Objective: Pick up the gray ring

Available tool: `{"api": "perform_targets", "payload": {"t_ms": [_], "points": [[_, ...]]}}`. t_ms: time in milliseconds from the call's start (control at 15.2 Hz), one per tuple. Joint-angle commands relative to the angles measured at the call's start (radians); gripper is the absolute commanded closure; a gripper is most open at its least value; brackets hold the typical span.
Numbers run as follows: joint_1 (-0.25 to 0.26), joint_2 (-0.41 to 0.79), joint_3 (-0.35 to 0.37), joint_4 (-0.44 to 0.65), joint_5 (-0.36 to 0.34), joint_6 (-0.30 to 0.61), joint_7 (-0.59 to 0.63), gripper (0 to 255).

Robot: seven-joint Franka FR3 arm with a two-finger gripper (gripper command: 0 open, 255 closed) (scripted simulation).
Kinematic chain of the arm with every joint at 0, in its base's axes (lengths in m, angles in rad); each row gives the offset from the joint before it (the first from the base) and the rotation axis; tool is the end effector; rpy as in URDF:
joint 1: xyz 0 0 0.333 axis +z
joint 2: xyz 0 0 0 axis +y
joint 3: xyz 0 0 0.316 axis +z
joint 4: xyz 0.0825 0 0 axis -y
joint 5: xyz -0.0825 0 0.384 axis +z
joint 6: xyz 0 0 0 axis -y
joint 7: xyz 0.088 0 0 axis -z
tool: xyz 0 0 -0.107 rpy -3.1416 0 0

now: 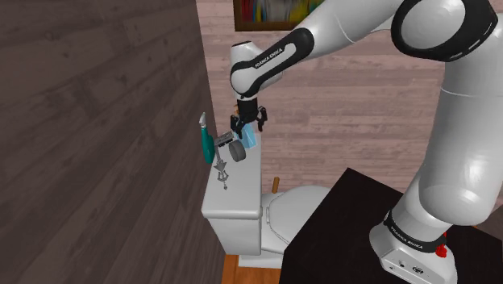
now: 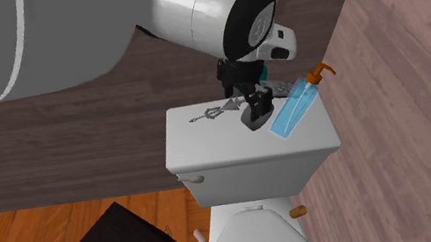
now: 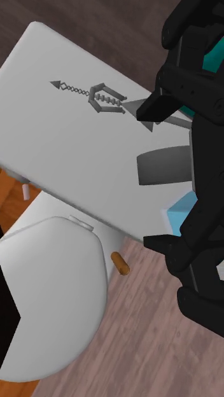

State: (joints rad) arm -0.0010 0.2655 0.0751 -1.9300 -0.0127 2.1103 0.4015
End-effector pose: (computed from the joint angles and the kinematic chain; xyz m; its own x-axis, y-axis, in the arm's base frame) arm 0.5993 0.0421 0.3449 0.9451 -0.3166 -0.0812 -0.3156 -0.9486 0.0243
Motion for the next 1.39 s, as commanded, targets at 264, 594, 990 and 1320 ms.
{"api": "perform_targets", "payload": {"t_ms": [264,594,990,1320], "points": [[0.017,0.246,-0.014,0.242,-0.022,-0.012,0.058,0],[0.026,0.404,-0.025,0.413,-0.029,-0.035,0.083,0],[0.027,0.456,-0.027,0.405,-0.031,0.025,0.084,0],[0.026,0.455,-0.027,0.404,-0.031,0.026,0.084,255]]}}
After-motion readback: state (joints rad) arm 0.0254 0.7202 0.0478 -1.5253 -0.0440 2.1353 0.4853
